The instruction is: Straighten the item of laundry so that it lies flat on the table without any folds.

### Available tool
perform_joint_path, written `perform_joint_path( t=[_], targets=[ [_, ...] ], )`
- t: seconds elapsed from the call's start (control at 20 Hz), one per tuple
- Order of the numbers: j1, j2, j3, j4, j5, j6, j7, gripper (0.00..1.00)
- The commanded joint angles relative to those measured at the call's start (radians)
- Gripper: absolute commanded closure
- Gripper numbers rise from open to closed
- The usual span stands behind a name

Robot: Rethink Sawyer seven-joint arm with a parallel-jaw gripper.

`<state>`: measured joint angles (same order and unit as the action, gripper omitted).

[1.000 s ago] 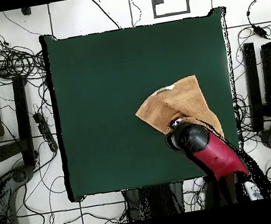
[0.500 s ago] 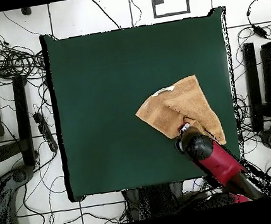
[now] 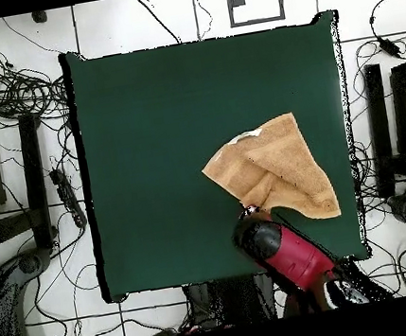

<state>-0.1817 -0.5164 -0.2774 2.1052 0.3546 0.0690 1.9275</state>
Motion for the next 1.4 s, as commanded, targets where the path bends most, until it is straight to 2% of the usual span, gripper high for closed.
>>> perform_joint_path(
  t=[0.05,0.1,0.2,0.35,0.55,0.8,1.0,1.2,1.3,1.4],
  targets=[
    [0.154,-0.053,-0.124,0.073,0.069,0.167,0.282,1.00],
    [0.185,-0.054,-0.158,0.065,0.071,0.179,0.286,1.00],
    [0.157,-0.070,-0.120,0.084,0.065,0.165,0.275,1.00],
    [0.094,-0.059,-0.032,0.113,0.064,0.101,0.259,1.00],
    [-0.007,-0.002,0.080,0.147,0.045,-0.002,0.249,1.00],
    [-0.072,0.021,0.110,0.179,0.000,-0.030,0.216,1.00],
    [-0.082,0.008,0.098,0.235,-0.025,-0.117,0.249,1.00],
    [-0.161,-0.018,0.157,0.293,-0.064,-0.179,0.258,1.00],
    [-0.213,0.002,0.224,0.320,-0.086,-0.248,0.300,1.00],
    [-0.216,0.035,0.247,0.316,-0.093,-0.300,0.335,1.00]
  ],
)
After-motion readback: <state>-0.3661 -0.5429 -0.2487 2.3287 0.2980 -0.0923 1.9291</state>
